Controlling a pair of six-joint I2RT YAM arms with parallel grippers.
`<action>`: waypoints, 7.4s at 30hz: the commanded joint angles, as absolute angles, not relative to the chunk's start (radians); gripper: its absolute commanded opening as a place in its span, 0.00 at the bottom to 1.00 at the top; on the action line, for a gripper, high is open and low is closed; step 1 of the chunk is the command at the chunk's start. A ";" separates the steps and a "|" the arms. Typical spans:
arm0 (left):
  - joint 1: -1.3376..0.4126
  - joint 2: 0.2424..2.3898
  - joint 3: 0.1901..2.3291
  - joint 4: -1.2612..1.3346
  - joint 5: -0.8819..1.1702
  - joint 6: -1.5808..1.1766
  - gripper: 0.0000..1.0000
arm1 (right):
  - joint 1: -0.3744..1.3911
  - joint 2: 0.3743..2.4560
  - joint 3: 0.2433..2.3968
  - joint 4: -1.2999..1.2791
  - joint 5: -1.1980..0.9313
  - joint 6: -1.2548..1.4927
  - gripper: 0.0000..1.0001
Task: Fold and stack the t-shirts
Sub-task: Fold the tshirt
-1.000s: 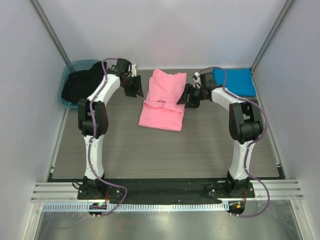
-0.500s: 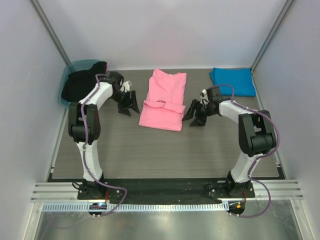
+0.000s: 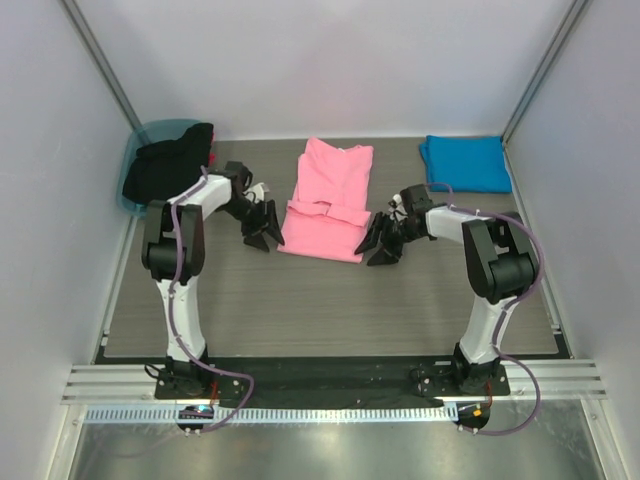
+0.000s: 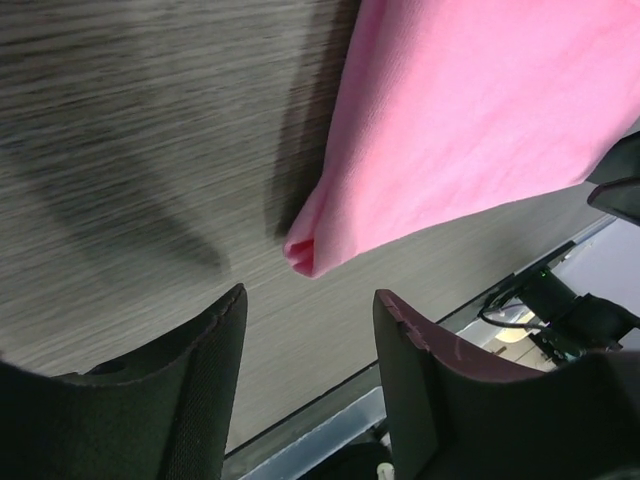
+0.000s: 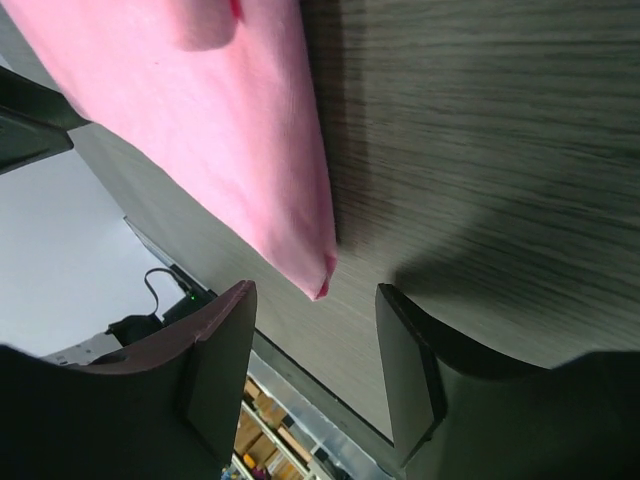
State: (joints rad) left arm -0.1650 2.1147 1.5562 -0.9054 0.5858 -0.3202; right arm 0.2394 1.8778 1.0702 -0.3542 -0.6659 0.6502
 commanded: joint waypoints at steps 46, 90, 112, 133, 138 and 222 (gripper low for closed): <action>-0.187 1.701 1.356 -0.782 0.739 -0.445 0.00 | 0.215 1.597 1.158 -0.374 -0.770 0.614 0.01; -0.207 2.309 2.225 -0.664 0.616 -0.288 0.49 | 0.067 2.312 1.855 -0.224 -0.788 0.489 0.75; -0.135 2.448 2.286 -0.652 0.624 -0.296 0.50 | 0.080 2.516 2.013 -0.242 -0.719 0.448 0.72; -0.121 2.566 2.355 -0.531 0.658 -0.334 0.45 | 0.120 2.600 2.054 -0.203 -0.762 0.469 0.56; -0.136 2.598 2.385 -0.523 0.641 -0.322 0.44 | 0.123 2.599 2.052 -0.202 -0.762 0.469 0.54; -0.160 2.471 2.384 -0.500 0.709 -0.267 0.00 | 0.155 2.460 2.197 -0.307 -0.630 0.339 0.01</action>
